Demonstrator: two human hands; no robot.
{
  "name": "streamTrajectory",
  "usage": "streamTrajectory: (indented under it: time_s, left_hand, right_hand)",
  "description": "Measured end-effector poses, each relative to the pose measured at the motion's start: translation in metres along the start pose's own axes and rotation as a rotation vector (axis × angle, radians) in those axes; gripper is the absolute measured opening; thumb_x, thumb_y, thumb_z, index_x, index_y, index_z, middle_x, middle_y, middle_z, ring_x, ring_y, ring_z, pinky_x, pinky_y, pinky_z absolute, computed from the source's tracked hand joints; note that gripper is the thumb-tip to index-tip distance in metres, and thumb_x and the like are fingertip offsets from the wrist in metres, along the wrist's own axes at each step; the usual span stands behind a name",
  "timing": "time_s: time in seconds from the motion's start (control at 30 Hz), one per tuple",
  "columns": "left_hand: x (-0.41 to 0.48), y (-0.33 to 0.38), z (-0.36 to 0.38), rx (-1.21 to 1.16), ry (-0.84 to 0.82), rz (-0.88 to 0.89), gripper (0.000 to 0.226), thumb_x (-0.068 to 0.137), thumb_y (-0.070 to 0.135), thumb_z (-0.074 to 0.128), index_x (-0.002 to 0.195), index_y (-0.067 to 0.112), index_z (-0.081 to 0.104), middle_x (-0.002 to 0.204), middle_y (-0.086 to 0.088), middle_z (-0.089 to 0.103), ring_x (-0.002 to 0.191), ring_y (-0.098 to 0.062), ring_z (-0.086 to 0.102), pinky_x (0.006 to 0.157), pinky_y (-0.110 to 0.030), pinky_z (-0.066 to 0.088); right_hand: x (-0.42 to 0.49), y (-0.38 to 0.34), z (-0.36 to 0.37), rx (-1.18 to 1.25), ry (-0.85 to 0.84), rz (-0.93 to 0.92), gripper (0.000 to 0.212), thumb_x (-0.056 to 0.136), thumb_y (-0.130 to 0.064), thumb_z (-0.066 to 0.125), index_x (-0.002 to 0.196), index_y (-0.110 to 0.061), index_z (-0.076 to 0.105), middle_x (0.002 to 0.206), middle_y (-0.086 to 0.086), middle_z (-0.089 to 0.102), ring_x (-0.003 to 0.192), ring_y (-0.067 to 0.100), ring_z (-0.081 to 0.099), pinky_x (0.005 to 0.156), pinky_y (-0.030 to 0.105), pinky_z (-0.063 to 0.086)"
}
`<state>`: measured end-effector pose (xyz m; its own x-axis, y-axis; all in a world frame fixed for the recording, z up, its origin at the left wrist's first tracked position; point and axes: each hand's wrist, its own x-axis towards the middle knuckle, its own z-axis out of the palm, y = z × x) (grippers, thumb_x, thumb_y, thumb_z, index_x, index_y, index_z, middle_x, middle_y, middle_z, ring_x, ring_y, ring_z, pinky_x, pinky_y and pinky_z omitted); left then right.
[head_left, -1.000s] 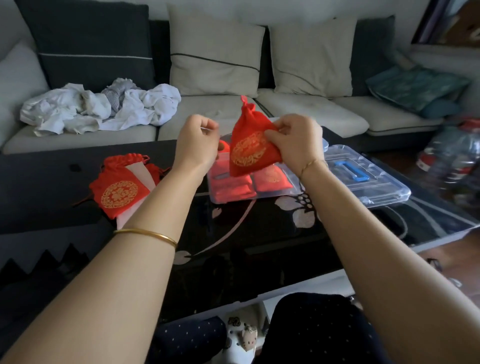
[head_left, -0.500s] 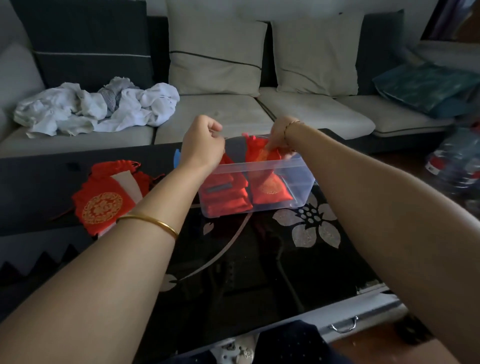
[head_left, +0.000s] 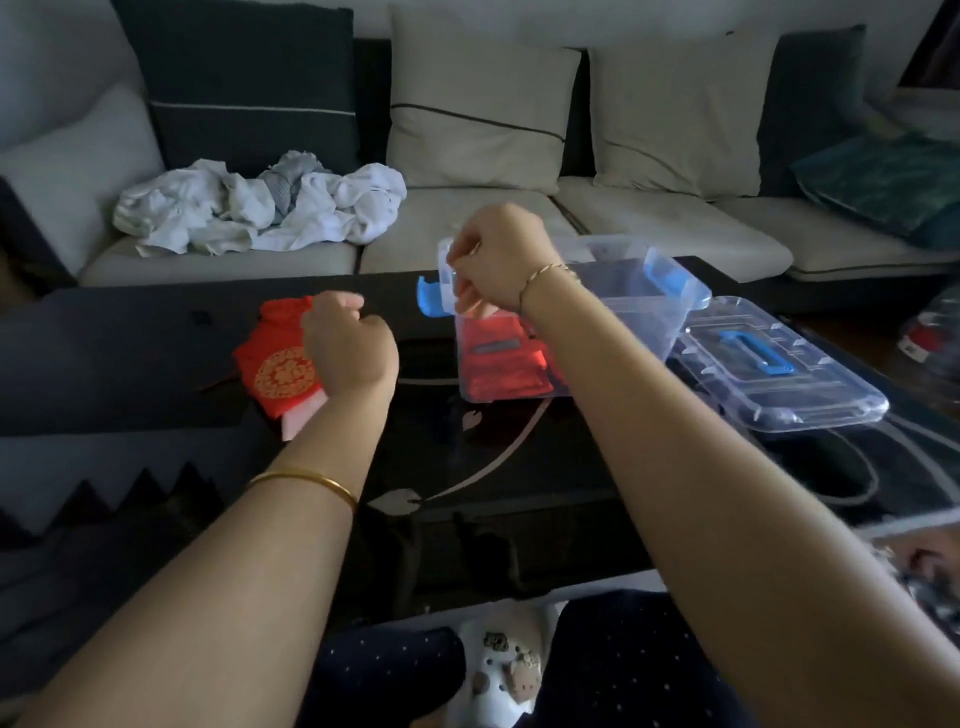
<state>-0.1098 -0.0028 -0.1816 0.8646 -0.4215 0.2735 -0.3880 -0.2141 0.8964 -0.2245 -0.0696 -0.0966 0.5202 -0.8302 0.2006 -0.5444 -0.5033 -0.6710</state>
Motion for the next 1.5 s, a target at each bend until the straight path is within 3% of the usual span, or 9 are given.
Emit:
streamTrajectory:
  time_s: [0.2,0.33,0.5,0.77,1.03,1.2,1.3,1.4,1.5]
  left_hand:
    - [0.008,-0.061,-0.040,0.275,0.000,-0.360,0.044,0.091,0.012,0.050,0.134,0.006,0.045,0.140,-0.019,0.036,0.129,-0.037,0.034,0.102,-0.047,0.040]
    - [0.032,-0.085,-0.048,0.248,-0.041,-0.434,0.042,0.093,0.018,0.047,0.132,0.005,0.044,0.139,-0.019,0.041,0.128,-0.037,0.037,0.102,-0.045,0.036]
    - [0.045,-0.104,-0.046,0.114,-0.154,-0.344,0.032,0.092,0.016,0.049,0.121,0.012,0.061,0.131,-0.011,0.055,0.120,-0.036,0.049,0.105,-0.044,0.039]
    - [0.055,-0.107,-0.046,-0.055,-0.002,-0.462,0.022,0.087,0.016,0.061,0.107,0.010,0.070,0.114,-0.011,0.067,0.106,-0.034,0.061,0.093,-0.044,0.050]
    - [0.054,-0.115,-0.036,-0.080,-0.210,-0.495,0.042,0.085,0.021,0.063,0.127,0.024,0.058,0.135,-0.005,0.052,0.125,-0.032,0.045,0.104,-0.044,0.041]
    - [0.053,-0.109,-0.046,-0.011,0.051,-0.452,0.030,0.086,0.024,0.063,0.114,0.013,0.066,0.120,-0.011,0.063,0.115,-0.033,0.055,0.096,-0.046,0.048]
    - [0.050,-0.098,-0.057,-0.261,0.181,-0.422,0.019,0.084,0.009,0.063,0.102,0.011,0.067,0.112,-0.015,0.066,0.104,-0.031,0.063,0.092,-0.042,0.052]
    - [0.049,-0.088,-0.064,-0.574,0.019,-0.466,0.045,0.081,-0.012,0.054,0.116,0.015,0.060,0.120,-0.013,0.058,0.105,-0.029,0.061,0.091,-0.042,0.053]
    - [0.038,-0.073,-0.073,-0.637,-0.319,-0.411,0.059,0.084,-0.019,0.045,0.130,0.018,0.054,0.124,-0.008,0.053,0.106,-0.025,0.058,0.082,-0.040,0.056]
  right_hand:
    - [-0.024,-0.011,0.111,0.040,-0.369,0.070,0.025,0.087,0.003,0.051,0.109,0.001,0.062,0.097,0.020,0.069,0.082,0.033,0.070,0.074,0.044,0.058]
    - [-0.023,-0.001,0.158,0.028,-0.369,0.074,0.035,0.086,0.006,0.048,0.119,-0.003,0.057,0.107,0.016,0.061,0.091,0.035,0.067,0.079,0.044,0.057]
    - [-0.021,0.005,0.184,0.050,-0.399,0.162,0.031,0.088,0.003,0.045,0.118,0.003,0.054,0.109,0.022,0.063,0.090,0.036,0.067,0.081,0.046,0.056]
    - [-0.019,0.009,0.187,0.119,-0.405,0.204,0.028,0.089,0.000,0.047,0.113,0.007,0.058,0.103,0.024,0.065,0.091,0.034,0.067,0.084,0.046,0.055]
    - [-0.024,0.008,0.181,0.209,-0.394,0.224,0.026,0.090,0.002,0.048,0.114,0.006,0.057,0.097,0.021,0.062,0.093,0.034,0.067,0.083,0.043,0.056]
    - [-0.022,0.009,0.179,0.244,-0.380,0.255,0.025,0.089,0.006,0.047,0.111,0.011,0.057,0.102,0.028,0.065,0.092,0.033,0.068,0.083,0.042,0.056]
    - [-0.020,0.010,0.177,0.293,-0.391,0.265,0.022,0.090,0.002,0.045,0.107,0.006,0.059,0.094,0.024,0.064,0.083,0.030,0.068,0.077,0.038,0.058]
    - [-0.016,0.010,0.176,0.517,-0.338,0.477,0.027,0.095,-0.025,0.039,0.098,-0.004,0.057,0.081,0.013,0.061,0.059,0.019,0.055,0.051,0.025,0.041]
    - [-0.010,0.021,0.166,0.887,-0.328,0.683,0.058,0.094,-0.055,0.029,0.099,-0.006,0.059,0.091,0.012,0.069,0.064,0.019,0.061,0.055,0.026,0.043]
